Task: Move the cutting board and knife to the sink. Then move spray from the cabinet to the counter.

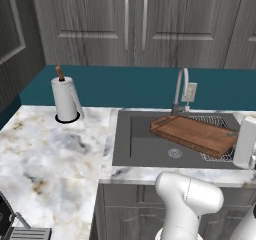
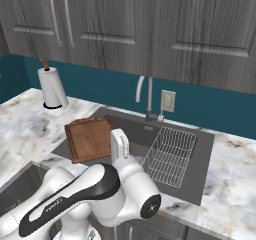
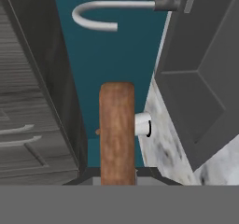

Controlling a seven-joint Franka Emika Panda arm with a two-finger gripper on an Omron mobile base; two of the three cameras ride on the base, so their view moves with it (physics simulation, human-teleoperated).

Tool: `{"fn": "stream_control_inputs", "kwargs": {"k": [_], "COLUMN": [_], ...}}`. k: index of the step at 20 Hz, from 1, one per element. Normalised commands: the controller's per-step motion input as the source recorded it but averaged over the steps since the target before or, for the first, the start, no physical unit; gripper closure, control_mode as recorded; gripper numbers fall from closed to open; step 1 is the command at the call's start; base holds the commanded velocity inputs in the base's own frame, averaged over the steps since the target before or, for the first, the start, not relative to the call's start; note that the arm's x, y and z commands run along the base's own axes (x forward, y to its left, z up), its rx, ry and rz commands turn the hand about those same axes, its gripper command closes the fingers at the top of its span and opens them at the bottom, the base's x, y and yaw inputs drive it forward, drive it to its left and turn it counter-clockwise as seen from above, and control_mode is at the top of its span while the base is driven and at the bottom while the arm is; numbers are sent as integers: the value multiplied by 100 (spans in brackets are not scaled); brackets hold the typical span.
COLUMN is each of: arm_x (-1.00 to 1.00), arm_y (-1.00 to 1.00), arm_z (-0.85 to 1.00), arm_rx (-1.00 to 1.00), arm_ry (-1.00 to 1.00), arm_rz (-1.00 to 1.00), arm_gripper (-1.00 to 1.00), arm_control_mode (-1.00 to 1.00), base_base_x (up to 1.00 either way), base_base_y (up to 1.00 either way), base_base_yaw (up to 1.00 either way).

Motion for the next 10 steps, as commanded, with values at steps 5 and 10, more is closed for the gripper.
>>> {"fn": "stream_control_inputs", "kwargs": {"k": [5, 10], "arm_x": [0, 16], "arm_y": [0, 0], "arm_z": [0, -3], "arm_rx": [0, -1], "arm_ry": [0, 10], "arm_rz": [0, -2], "arm_gripper": [100, 100], "arm_control_mode": [100, -100], "base_base_x": [0, 0], "base_base_y": [0, 0], "base_base_yaw": [0, 0]}}
